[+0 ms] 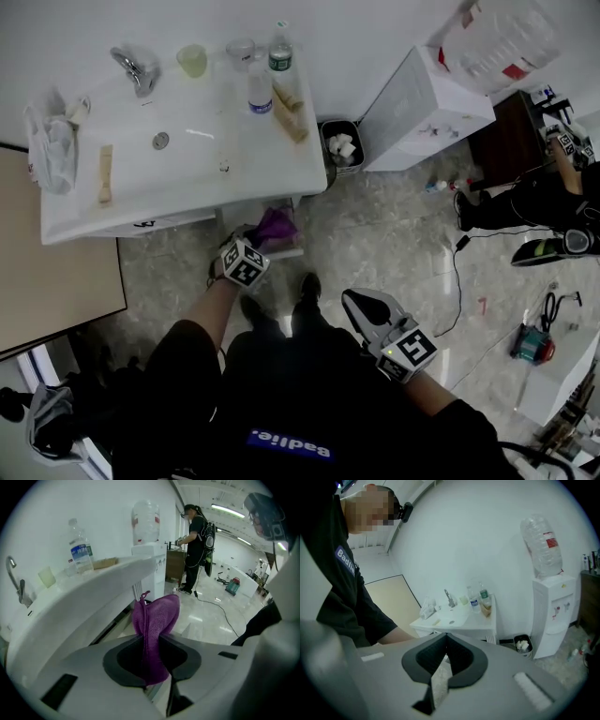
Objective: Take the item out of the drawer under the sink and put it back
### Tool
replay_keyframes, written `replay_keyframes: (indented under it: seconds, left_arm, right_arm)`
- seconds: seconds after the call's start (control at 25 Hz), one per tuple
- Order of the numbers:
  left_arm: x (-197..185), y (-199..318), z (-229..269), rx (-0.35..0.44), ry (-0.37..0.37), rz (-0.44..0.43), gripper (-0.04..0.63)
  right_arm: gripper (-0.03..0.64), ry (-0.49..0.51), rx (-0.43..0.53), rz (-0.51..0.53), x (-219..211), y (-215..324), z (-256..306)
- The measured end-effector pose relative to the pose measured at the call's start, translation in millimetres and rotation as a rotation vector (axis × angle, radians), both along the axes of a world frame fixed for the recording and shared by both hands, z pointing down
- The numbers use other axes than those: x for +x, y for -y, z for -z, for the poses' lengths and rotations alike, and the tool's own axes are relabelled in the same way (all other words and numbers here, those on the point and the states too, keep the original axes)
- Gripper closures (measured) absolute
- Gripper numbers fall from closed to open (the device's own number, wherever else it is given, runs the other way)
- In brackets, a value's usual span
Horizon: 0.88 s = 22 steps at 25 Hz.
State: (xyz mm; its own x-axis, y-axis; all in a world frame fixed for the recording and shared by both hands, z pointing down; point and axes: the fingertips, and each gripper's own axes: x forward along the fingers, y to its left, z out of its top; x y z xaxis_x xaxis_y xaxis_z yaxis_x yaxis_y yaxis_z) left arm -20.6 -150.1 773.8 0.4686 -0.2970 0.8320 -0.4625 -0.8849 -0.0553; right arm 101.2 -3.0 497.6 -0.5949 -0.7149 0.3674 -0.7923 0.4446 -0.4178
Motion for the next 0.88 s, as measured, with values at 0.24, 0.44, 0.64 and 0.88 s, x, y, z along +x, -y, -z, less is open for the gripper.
replay_keyframes:
  seconds: [0.24,0.44,0.64,0.88]
  left_arm:
    - [-17.4,17.8,-61.3,-0.065,0.108,0.017,0.505]
    - [-20.2,30.3,-94.4,-0.088,0.167,-0.039,0.505]
    - [-21.2,36.1,-122.4,-0.097,0.193,-0.075,0.505]
    - [-9.2,34.2,-146.6,-0.135,0.221,-0.111,0.505]
  right_arm:
    - [0.615,-0.003,-0.086,-0.009,6.1,-4.0,-32.1]
    - [0.615,-0.027,-0.139,0.012,10.9,-5.3,-49.7]
    - [0.615,-0.02,-0.142,0.007,11.9,0.4,-60.2]
    - [0.615,-0.028,-0.187,0.006,18.6,-0.6,-81.8]
